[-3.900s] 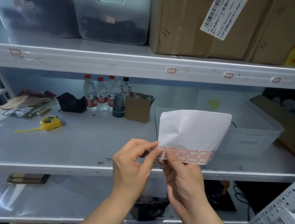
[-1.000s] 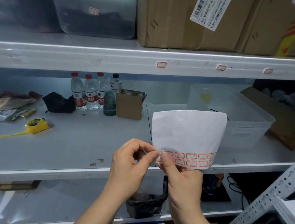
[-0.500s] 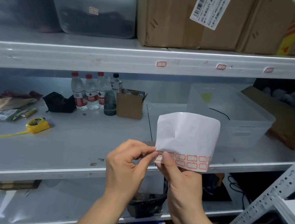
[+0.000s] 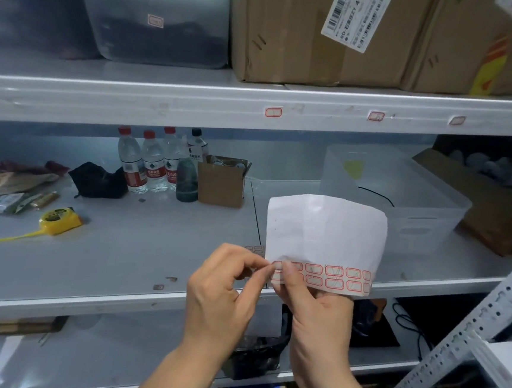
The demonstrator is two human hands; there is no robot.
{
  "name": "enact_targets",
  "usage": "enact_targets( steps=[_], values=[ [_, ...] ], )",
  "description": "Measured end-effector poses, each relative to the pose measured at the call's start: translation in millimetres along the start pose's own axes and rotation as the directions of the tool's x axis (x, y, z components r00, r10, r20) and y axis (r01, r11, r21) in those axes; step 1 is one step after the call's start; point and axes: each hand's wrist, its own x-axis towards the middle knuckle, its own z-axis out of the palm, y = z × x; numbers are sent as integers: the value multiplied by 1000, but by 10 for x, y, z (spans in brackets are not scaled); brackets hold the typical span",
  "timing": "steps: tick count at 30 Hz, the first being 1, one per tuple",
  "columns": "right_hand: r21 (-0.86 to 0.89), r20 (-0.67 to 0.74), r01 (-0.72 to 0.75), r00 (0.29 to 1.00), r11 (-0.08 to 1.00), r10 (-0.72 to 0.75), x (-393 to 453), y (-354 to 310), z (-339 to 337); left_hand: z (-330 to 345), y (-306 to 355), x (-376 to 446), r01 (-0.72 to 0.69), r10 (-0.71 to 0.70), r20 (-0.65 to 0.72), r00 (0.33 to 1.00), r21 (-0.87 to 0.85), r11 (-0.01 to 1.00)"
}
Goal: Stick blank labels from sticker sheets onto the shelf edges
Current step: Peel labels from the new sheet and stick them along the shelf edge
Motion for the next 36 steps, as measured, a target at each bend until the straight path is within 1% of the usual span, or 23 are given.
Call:
enact_targets(
  steps=[2, 5, 7, 8, 10, 12, 15, 18, 20, 25, 29, 32, 36],
  values=[
    [-4, 16, -6, 1000, 1000, 6, -2, 1, -14, 13, 2, 13, 78, -77, 27, 997, -45, 996],
    [28, 50, -40, 998, 999, 39, -5, -18, -63, 41, -34, 9, 225, -210, 109, 972, -148, 963],
    [21, 59, -48, 997, 999, 46, 0, -27, -104, 57, -58, 13, 259, -238, 140, 961, -165, 952],
    [-12, 48, -37, 998, 999, 37, 10, -21, -121, 66, -62, 21, 256, -233, 143, 962, -164, 953],
    [-80, -1, -15, 1000, 997, 15, 42, -9, -158, 88, -45, 31, 203, -182, 143, 973, -149, 968],
    [-120, -36, -6, 999, 993, 1, 75, 17, -197, 104, -32, 36, 95, -79, 144, 986, -109, 989],
    [-163, -70, -4, 997, 987, -8, 109, 22, -269, 160, -55, 17, -40, 49, 161, 986, -56, 998],
    [-182, -86, -9, 996, 983, -7, 130, 17, -310, 203, -78, 2, -96, 103, 176, 979, -45, 994],
    [-193, -108, -3, 994, 981, -18, 151, 4, -342, 254, -83, -9, -87, 101, 191, 976, -79, 993],
    [-247, -142, 1, 989, 969, -37, 172, -26, -482, 375, -63, -18, 62, -15, 223, 975, -208, 976],
    [-259, -137, 5, 990, 966, -41, 202, -45, -598, 454, -88, -38, 241, -167, 267, 949, -275, 931],
    [-251, -142, 23, 988, 968, -60, 234, -79, -692, 514, -206, -87, 356, -267, 305, 914, -289, 889],
    [-295, -161, 56, 981, 954, -107, 298, -166, -857, 519, -414, -215, 433, -339, 346, 875, -247, 867]
  ],
)
